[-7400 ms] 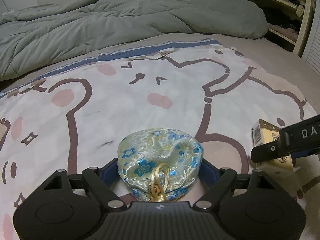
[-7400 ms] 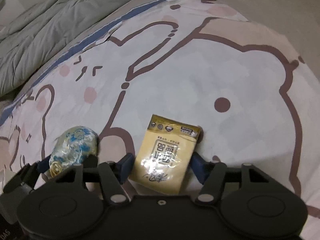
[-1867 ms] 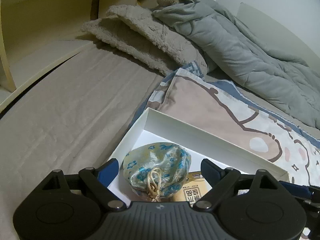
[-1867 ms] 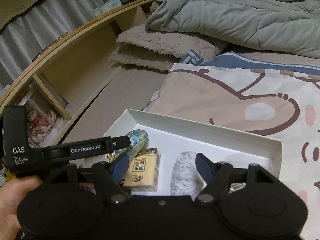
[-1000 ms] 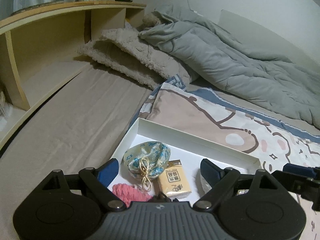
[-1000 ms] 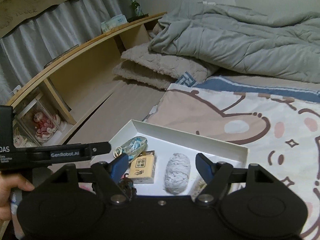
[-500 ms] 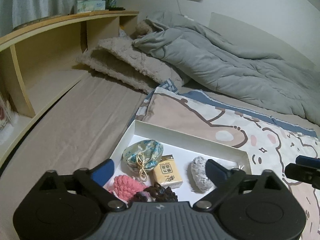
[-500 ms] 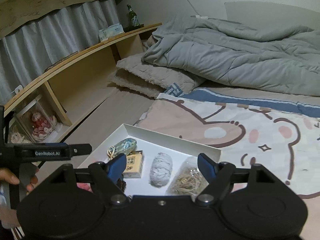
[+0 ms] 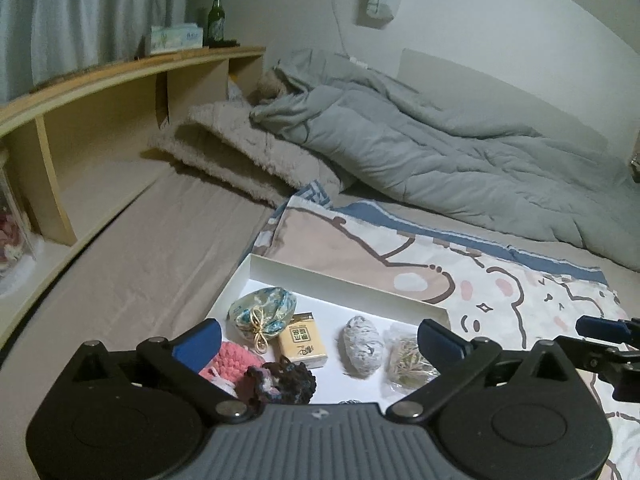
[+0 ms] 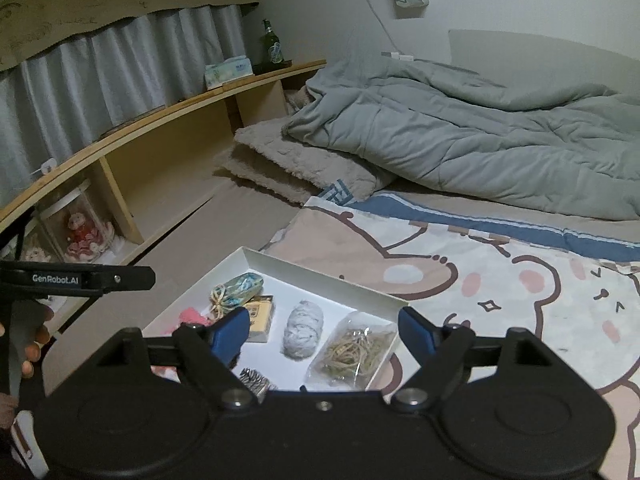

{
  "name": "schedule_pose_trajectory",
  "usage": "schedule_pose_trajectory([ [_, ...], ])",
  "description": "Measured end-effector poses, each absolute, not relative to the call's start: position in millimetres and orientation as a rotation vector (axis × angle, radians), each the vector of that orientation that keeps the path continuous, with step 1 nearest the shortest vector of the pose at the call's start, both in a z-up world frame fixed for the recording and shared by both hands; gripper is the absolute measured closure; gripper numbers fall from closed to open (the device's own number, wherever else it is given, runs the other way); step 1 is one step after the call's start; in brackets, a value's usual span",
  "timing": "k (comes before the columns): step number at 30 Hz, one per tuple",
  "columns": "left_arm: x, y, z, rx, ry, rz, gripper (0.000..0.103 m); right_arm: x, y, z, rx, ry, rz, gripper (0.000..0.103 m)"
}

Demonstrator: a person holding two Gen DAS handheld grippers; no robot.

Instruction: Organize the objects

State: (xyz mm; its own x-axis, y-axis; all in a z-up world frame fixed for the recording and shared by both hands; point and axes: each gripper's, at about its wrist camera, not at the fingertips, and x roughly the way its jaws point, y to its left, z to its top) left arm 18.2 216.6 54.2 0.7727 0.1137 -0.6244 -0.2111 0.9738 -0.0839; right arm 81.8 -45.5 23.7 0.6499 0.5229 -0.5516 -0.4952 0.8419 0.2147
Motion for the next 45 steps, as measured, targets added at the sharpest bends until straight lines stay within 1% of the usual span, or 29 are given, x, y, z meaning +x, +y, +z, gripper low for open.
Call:
schedule_pose_trajectory([
  [9, -20, 176, 68, -0.042, 0.628, 0.246, 0.000, 56, -69, 33, 0.048, 0.628, 0.579, 0.011],
  [13, -35, 167, 67, -0.061, 0.625, 0.220, 0.000, 46, -78, 34, 0.035, 0.625, 0.578, 0.008],
  [18, -50, 155, 61, -0.059, 0.634, 0.204, 0.000, 35, -86, 32, 0.014, 0.617, 0.570, 0.000],
  [27, -68, 140, 48, -0.059, 0.640, 0.205, 0.000, 24, -93, 21, -0.033, 0.615, 0.548, 0.000],
  [34, -67, 137, 34, -0.039, 0.672, 0.258, 0.000, 21, -95, 12, -0.045, 0.633, 0.529, 0.000],
  [45, -67, 139, 28, -0.054, 0.695, 0.247, 0.000, 21, -94, 8, -0.056, 0.657, 0.534, 0.000],
])
